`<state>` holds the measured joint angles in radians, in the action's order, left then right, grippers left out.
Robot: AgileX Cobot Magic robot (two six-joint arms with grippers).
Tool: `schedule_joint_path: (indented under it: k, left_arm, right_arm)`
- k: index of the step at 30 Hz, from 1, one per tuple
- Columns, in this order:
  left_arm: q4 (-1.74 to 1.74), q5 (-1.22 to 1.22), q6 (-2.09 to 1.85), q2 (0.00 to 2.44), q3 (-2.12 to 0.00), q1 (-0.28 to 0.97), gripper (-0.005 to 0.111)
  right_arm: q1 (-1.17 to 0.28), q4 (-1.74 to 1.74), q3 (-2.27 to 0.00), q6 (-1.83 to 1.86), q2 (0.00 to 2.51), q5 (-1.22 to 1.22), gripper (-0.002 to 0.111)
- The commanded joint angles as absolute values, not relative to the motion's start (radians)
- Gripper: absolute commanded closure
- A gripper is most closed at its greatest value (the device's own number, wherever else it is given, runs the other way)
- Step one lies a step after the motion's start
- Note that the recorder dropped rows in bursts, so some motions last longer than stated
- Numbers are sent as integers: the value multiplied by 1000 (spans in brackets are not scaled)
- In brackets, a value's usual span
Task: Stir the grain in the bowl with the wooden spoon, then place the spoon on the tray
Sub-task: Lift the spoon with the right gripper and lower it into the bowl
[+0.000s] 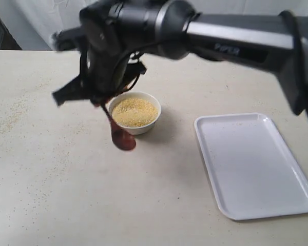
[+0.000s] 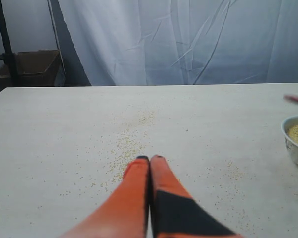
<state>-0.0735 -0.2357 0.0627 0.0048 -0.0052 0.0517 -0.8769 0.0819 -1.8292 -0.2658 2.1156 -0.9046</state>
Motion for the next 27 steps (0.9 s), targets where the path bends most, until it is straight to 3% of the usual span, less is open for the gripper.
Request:
schedule_joint_path:
  k: [1,6,11,27]
  left_arm:
    - [-72,-231,66,0,0,51,107]
    - [-72,-231,66,0,0,51,107]
    - [-72,-231,66,0,0,51,107]
    - [-72,-231,66,0,0,51,107]
  right_arm:
    - [-713,130,-1848,-516,2102,-833,108]
    - [-591,130,-1848,-786,2158,-722,108]
    - [-570,229,-1848,-1095,2226,-626,108]
    - [-612,254,-1848,-1234,2272,-688,108]
